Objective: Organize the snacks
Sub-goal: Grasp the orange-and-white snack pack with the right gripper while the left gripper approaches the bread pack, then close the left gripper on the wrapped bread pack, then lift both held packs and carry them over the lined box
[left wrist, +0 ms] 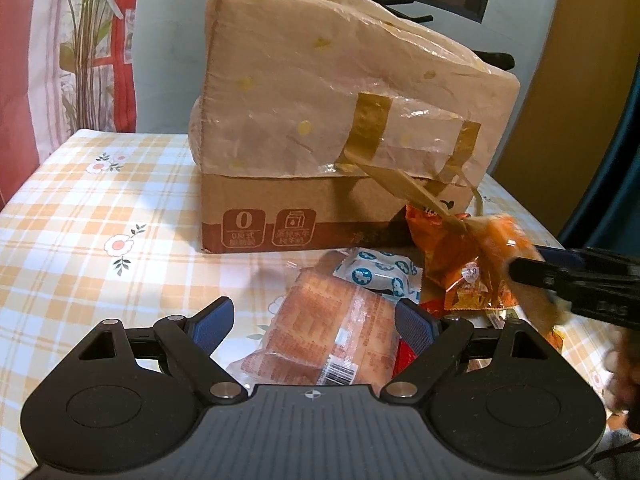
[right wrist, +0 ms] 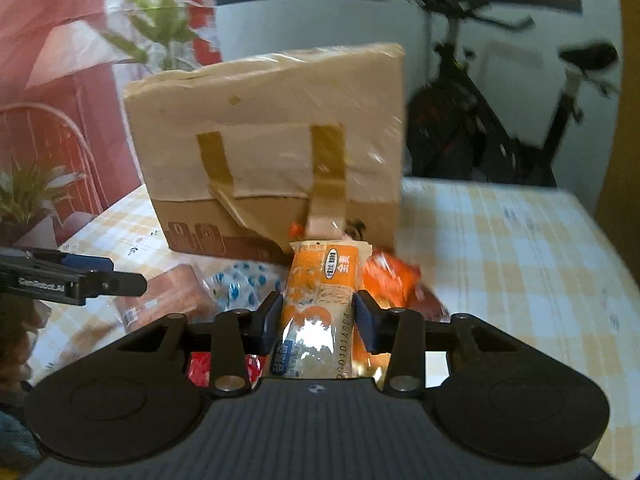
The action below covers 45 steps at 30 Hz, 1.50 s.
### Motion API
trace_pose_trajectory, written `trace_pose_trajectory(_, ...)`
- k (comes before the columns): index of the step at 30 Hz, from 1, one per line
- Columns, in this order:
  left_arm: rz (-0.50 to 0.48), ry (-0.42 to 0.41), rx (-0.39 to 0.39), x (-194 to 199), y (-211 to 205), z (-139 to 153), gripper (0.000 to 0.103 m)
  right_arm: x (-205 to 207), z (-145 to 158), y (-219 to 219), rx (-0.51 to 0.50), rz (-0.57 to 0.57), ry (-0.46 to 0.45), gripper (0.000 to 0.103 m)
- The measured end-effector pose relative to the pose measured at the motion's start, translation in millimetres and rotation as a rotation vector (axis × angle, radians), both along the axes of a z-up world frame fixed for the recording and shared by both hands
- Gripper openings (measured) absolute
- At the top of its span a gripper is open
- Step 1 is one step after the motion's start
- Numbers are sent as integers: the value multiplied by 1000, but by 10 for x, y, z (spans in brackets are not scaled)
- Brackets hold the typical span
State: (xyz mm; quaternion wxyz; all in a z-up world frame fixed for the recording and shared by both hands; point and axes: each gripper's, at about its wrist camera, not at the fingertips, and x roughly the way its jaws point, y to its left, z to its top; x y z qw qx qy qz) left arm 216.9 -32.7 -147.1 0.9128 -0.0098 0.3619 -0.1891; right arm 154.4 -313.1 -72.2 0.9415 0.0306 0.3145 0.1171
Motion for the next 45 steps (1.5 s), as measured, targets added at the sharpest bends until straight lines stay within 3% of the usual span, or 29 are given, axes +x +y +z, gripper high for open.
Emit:
trace_pose_trajectory(6, -34, 29, 22, 32, -44, -72, 89, 135, -237, 189, 3, 41, -1, 41)
trace_pose_trajectory(19, -132, 48, 174, 164, -352, -346, 90, 107, -295, 141, 55, 32, -10, 41)
trace_pose_trajectory(21, -117, 50, 180, 153, -347, -367, 83, 98, -304, 155, 50, 31, -17, 41)
trace_pose_trajectory(24, -88, 46, 144, 122, -280, -347, 78, 102, -326, 175, 39, 33, -22, 41)
trace_pose_trajectory(33, 29, 27, 68, -14, 39, -226, 76, 139, -366, 239, 16, 51, -38, 43)
trace_pose_trajectory(37, 17, -9, 24, -64, 53, -137, 76, 100, -328, 220, 39, 50, -39, 42)
trace_pose_trajectory(45, -15, -39, 11, -85, -45, -112, 76, -74, -235, 194, 64, 52, -82, 42)
